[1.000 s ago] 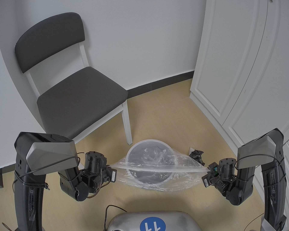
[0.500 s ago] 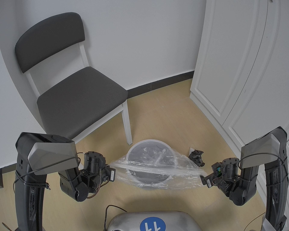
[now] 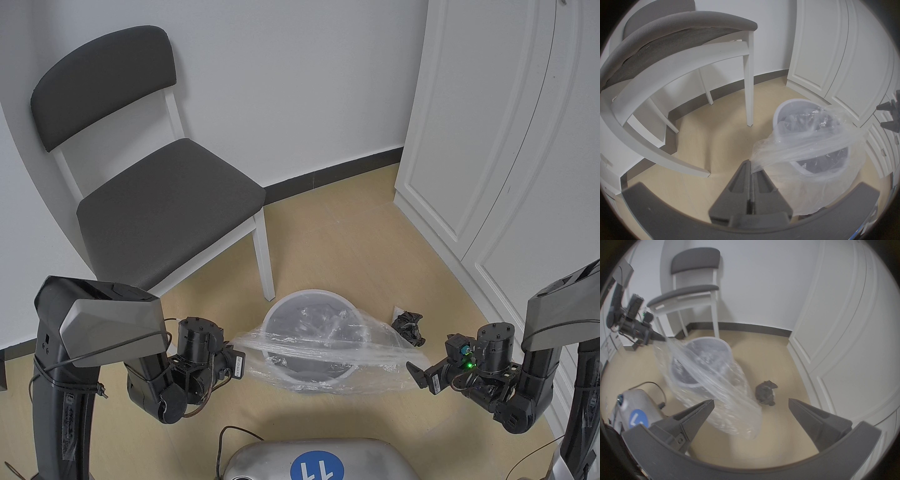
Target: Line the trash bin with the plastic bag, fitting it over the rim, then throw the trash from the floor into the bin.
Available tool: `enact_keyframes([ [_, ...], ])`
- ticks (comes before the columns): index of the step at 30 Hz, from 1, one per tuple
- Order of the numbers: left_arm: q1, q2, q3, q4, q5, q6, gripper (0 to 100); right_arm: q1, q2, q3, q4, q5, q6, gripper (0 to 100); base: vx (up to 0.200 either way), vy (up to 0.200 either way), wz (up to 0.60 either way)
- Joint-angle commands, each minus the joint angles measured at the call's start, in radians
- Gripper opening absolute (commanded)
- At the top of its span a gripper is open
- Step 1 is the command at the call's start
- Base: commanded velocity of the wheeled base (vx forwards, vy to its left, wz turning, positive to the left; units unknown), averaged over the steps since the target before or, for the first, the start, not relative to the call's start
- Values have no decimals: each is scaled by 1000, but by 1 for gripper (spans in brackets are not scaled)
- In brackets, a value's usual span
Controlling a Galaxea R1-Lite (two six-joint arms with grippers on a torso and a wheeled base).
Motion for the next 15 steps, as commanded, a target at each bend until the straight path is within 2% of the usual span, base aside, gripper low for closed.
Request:
enact_keyframes([
  [1, -21, -5, 16, -5, 3, 0, 0, 46, -103, 47, -18, 29, 22, 100, 0, 0, 0],
  [7, -31, -5, 36, -55, 9, 30, 0, 109, -139, 53, -18, 26, 66, 100, 0, 0, 0],
  [15, -39, 4, 82, -148, 12, 109, 0, 125, -156, 65, -18, 24, 66, 100, 0, 0, 0],
])
